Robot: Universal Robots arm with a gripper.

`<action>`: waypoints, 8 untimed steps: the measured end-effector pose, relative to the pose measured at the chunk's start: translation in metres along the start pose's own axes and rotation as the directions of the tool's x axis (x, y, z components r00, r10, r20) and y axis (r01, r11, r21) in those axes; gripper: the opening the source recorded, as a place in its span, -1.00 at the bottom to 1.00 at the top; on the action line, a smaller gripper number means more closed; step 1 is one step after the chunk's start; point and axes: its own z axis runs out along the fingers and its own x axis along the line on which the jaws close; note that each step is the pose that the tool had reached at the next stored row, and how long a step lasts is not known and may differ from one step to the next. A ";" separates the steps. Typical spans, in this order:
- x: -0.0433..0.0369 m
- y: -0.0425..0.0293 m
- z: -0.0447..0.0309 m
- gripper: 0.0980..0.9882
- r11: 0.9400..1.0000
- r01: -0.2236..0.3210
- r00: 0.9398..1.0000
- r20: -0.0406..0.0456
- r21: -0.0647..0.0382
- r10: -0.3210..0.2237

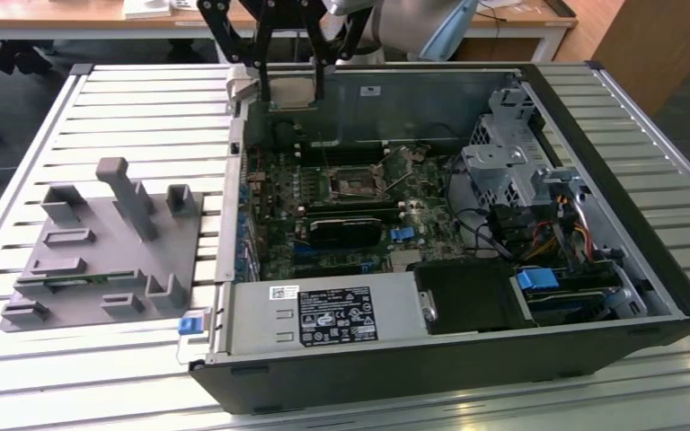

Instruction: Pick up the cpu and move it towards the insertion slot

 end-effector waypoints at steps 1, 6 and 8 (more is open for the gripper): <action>-0.0011 0.0000 0.0000 0.00 1.000 0.000 1.000 0.000 0.000 0.000; -0.0059 -0.0001 0.0000 0.00 1.000 0.000 1.000 0.000 0.000 0.000; -0.0081 -0.0001 0.0000 0.00 1.000 0.000 1.000 0.000 0.000 0.000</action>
